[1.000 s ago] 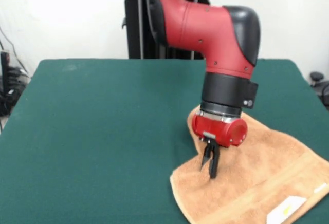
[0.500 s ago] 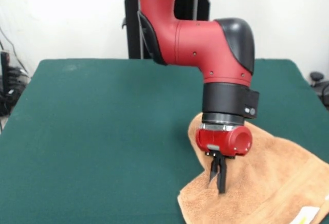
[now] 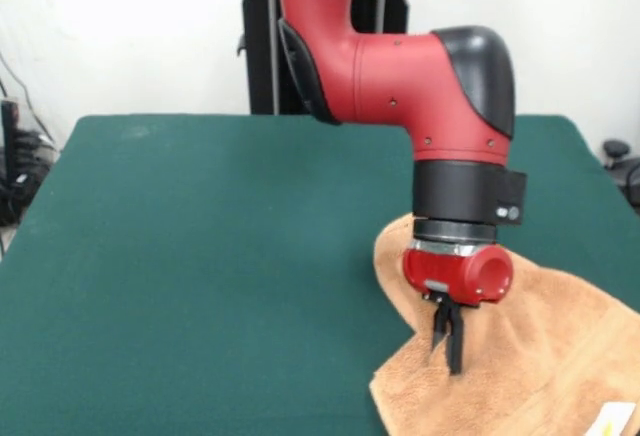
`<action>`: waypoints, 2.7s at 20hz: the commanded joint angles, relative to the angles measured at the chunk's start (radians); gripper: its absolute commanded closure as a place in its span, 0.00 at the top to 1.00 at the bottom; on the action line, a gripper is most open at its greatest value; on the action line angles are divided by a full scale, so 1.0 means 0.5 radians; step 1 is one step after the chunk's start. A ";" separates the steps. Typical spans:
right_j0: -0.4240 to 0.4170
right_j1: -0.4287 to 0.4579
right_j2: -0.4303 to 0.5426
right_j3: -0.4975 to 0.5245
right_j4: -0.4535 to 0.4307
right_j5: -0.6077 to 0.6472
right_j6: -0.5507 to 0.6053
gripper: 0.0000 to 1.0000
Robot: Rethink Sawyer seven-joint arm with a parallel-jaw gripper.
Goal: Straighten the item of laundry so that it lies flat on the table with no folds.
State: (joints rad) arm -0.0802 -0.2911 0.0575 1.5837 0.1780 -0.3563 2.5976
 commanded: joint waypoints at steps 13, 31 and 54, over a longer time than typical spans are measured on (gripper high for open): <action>0.021 -0.153 0.452 0.407 0.187 1.427 0.213 0.00; 0.571 -0.123 -0.298 0.125 0.248 1.389 0.407 1.00; 0.861 0.048 -0.660 -0.081 0.507 1.459 0.425 1.00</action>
State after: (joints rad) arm 0.3011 -0.3654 -0.2182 1.6096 0.3708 0.2256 2.5978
